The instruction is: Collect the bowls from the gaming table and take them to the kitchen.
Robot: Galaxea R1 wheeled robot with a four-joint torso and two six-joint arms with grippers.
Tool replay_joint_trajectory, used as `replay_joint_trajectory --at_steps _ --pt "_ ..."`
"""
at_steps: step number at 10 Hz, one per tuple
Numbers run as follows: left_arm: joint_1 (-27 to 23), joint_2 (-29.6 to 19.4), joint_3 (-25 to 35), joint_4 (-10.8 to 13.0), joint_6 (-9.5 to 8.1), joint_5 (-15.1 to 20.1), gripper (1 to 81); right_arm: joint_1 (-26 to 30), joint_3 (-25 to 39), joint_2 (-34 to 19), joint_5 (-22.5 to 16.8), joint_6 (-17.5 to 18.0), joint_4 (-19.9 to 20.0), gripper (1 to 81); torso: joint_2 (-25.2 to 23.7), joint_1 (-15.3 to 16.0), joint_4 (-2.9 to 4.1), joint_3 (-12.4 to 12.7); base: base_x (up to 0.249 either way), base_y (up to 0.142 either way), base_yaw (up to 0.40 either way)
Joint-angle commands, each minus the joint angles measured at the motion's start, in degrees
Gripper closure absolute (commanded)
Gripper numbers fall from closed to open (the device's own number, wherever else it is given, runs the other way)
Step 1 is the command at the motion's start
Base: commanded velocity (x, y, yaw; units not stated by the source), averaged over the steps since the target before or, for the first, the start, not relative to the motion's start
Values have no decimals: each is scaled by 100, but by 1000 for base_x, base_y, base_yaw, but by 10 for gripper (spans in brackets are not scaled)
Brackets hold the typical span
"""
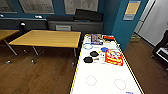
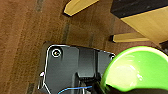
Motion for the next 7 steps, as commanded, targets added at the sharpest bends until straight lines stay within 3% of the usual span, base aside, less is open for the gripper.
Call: replay_joint_trajectory --at_steps 1,2,3,4,7 --pt "369 271 -676 487 20 -611 811 9 98 -271 -373 -1 -161 811 -3 0 0 0 0 0 0" --pt "518 386 -791 566 20 -611 811 0 81 -244 -373 -10 -161 811 -3 0 0 0 0 0 0" --pt "615 525 -922 619 29 -611 811 -26 29 -201 -399 -27 -161 811 -3 -2 0 492 0 0 0" --pt "721 676 -1099 637 29 -620 811 -43 -42 -165 -400 -27 -161 811 -3 0 0 388 0 0 0" --pt "1019 1124 -1704 645 152 -716 811 -61 -341 36 -408 -19 -161 811 -3 -2 0 832 0 0 0"
